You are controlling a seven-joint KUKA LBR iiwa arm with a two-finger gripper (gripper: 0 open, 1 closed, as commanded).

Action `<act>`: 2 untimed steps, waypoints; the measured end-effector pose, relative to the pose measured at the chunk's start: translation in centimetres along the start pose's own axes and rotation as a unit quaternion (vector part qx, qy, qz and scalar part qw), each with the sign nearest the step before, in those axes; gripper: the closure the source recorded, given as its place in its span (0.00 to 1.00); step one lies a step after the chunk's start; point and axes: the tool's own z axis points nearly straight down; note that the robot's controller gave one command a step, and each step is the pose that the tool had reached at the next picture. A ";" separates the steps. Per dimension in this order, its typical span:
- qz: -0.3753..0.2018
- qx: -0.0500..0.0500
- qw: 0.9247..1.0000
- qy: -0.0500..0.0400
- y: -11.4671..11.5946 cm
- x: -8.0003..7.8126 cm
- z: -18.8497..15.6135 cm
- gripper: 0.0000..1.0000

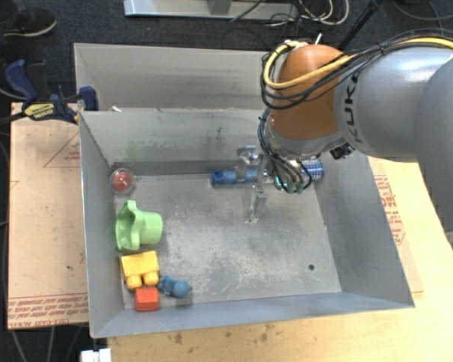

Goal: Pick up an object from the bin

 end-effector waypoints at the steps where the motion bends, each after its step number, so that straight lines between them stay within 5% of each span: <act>1: 0.073 -0.001 0.997 -0.003 -0.8 -3.1 6.7 0.00; 2: 0.096 -0.002 0.995 -0.008 -0.9 -1.3 6.4 0.00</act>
Offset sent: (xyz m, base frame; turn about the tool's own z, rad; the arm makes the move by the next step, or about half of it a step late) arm 0.0297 -0.0085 -0.0669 0.1470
